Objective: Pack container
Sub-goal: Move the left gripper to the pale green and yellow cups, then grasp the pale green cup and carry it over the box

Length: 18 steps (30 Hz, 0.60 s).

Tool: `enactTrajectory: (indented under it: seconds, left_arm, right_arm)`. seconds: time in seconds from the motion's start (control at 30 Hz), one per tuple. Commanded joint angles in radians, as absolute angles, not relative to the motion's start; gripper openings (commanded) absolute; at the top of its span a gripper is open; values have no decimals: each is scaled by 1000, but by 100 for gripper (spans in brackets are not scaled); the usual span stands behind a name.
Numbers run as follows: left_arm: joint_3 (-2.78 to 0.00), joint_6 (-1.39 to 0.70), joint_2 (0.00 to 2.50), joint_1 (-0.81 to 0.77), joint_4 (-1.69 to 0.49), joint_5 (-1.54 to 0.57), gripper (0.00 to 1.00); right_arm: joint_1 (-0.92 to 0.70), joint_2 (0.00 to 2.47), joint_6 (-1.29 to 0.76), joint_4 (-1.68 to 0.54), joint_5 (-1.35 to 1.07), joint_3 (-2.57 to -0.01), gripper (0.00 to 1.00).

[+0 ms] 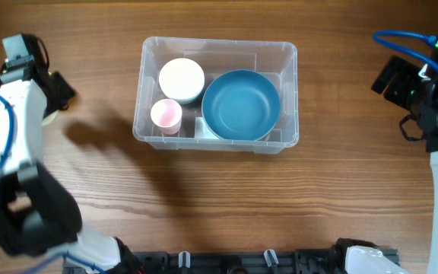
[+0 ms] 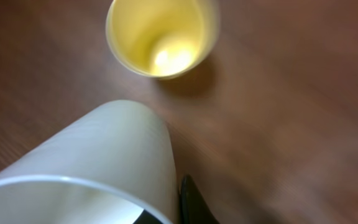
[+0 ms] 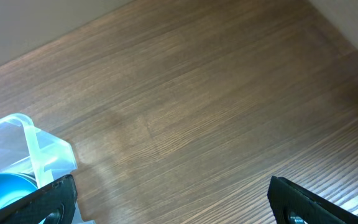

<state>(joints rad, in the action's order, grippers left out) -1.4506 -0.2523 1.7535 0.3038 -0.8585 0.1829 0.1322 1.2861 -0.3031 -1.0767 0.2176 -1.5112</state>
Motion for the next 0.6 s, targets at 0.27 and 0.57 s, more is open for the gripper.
enactTrajectory:
  seconds: [0.27,0.57]
  left_arm:
    - [-1487,-323,1383,-136,-883,44,4]
    - [-1486,-323,1489,-313,-910,45,4]
  right_arm:
    - [135,1287,-317,-1074,216,-1512,100]
    - [135,1287,-317,-1074,216,-1512,100]
